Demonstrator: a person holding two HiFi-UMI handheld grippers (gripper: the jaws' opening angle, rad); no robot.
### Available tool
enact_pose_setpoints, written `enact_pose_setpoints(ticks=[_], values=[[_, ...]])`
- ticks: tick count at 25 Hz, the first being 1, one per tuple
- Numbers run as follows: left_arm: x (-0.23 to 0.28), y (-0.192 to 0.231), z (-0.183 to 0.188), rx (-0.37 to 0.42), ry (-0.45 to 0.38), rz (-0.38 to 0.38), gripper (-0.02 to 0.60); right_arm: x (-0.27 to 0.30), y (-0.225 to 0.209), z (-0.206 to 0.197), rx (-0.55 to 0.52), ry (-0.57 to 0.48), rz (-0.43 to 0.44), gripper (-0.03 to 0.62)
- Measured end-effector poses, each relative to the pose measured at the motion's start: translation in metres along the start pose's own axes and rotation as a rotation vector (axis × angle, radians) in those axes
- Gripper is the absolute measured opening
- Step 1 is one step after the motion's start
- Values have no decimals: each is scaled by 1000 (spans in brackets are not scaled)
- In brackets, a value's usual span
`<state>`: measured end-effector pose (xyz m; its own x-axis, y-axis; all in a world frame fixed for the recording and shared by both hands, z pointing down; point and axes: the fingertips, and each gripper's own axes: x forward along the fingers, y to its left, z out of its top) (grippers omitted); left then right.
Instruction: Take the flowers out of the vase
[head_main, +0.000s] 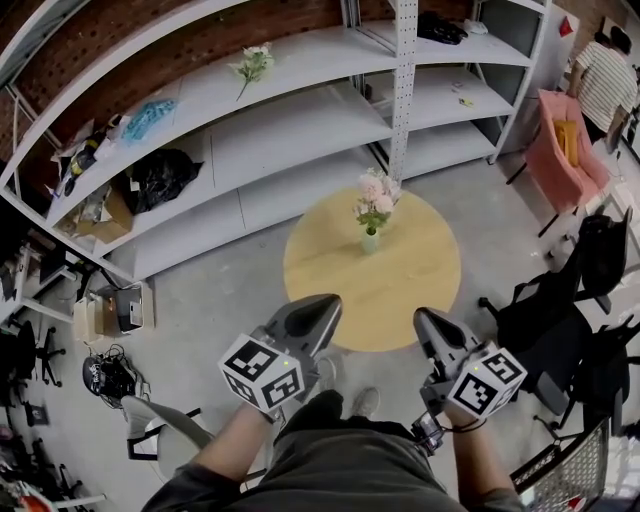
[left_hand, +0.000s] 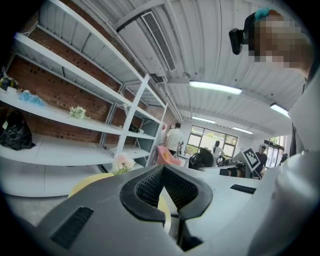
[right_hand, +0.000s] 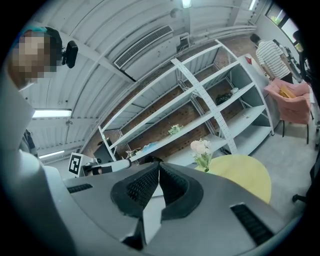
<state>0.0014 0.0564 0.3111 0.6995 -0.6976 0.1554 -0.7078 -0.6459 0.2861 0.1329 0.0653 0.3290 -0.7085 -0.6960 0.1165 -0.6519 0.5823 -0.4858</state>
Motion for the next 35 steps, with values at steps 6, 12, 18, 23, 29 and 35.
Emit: enact_pose_setpoints(ticks=[6,12,18,23,29,35], values=[[16,20,4,-1,-1,-14,8,15,-14,5,2,-1,-23,15],[41,52,9,-3,22,-49,8,50,-28,14,9,1,-52,15],[70,98,10,0,62,-90,8,98,-45,25,16,-3,-89,15],[94,135,6,-8,103,-132,8,134,-64,33,30,-3,-138,15],[118,161,-16,9,166,-191,8,162,-86,30,55,0,-210,15],[147,178,-31,28,209,-204,9,171,-108,27,94,14,-250,15]])
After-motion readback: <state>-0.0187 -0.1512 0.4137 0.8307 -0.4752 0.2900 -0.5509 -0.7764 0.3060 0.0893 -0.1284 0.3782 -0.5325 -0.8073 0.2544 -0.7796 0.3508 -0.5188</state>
